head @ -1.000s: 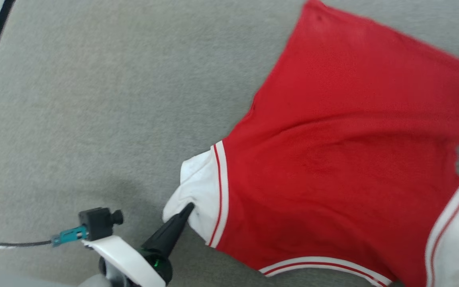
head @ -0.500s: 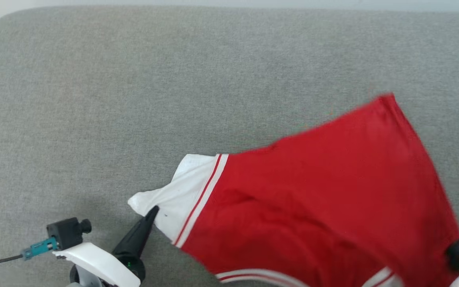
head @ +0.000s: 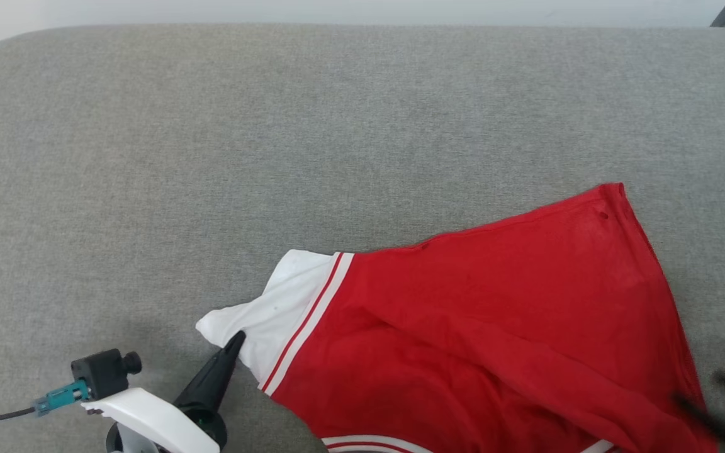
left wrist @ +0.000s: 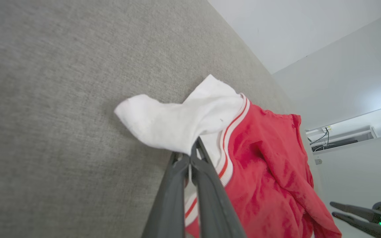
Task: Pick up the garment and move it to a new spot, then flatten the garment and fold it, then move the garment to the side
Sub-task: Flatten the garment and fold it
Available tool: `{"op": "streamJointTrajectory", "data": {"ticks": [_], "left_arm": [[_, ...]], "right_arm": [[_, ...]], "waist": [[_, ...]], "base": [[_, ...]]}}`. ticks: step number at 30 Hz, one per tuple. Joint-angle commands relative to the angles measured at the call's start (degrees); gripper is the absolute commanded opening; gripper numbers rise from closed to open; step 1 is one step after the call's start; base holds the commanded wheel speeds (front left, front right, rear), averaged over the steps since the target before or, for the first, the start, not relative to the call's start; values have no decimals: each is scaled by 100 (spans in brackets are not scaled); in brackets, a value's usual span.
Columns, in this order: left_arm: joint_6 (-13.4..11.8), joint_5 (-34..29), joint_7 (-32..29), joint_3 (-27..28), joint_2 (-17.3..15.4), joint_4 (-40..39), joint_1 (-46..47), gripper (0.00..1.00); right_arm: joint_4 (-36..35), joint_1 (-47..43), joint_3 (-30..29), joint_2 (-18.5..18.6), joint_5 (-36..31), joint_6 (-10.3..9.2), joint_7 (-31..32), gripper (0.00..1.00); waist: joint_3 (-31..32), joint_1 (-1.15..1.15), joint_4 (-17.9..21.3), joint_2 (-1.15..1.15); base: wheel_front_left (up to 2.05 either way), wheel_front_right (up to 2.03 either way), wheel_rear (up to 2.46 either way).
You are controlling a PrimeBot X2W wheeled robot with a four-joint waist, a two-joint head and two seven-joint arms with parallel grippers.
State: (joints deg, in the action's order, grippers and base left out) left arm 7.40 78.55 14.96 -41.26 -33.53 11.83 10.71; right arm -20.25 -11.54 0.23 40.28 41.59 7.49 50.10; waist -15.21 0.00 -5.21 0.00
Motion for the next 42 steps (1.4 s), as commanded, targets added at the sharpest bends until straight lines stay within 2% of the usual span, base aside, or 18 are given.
{"op": "streamJointTrajectory", "data": {"ticks": [1,4,8,16,22,23,24,25,26,27,33,37,42], "left_arm": [[12,-54,15,-7,31,-12,57,0],[12,-80,12,-46,103,-31,127,0],[13,-115,-20,-129,216,-43,279,0],[13,-187,-127,-372,444,15,697,0],[13,-203,-112,-538,563,90,889,0],[13,-200,-108,-563,567,102,918,0],[13,-201,-106,-584,565,129,950,0],[13,-201,-106,-584,565,129,950,0],[13,-230,-115,-611,543,171,989,0],[13,-270,-141,-645,510,226,1040,0],[13,-253,-321,-561,265,462,1683,0],[13,-110,-504,-379,131,584,2370,0],[13,127,-790,-58,109,925,3668,0]], "right_arm": [[-126,194,-250,32,-21,0,26,100],[-247,647,-581,103,-147,0,-59,100],[140,1617,-411,-136,-92,0,-331,100],[1925,2978,580,-36,-417,0,-537,100],[2769,3465,1287,161,-398,-1,-736,100],[2876,3505,1408,169,-359,-1,-715,95],[2961,3544,1520,172,-314,-1,-691,44],[2961,3544,1520,172,-314,-1,-691,44],[3036,3597,1618,168,-245,-1,-674,12],[3113,3643,1701,162,-163,-1,-648,0],[3300,4288,1960,187,82,-4,-865,0],[3681,5201,2009,-96,252,-1,-1146,0],[4349,6491,2044,-450,390,-1,-1343,0]], "waist": [[-23,0,-40,0],[-90,0,-113,0],[-271,0,-219,0],[-621,0,-570,0],[-729,0,-678,0],[-732,0,-672,0],[-731,0,-660,0],[-731,0,-660,0],[-732,0,-641,0],[-728,0,-620,0],[-728,0,-391,0],[-795,0,-149,0],[-975,0,93,0]], "base": [[0,0,0],[0,0,0],[0,0,0],[0,0,0],[0,0,0],[0,0,0],[0,0,0],[0,0,0],[0,0,0],[0,0,0],[0,0,0],[0,0,0],[0,0,0]]}}
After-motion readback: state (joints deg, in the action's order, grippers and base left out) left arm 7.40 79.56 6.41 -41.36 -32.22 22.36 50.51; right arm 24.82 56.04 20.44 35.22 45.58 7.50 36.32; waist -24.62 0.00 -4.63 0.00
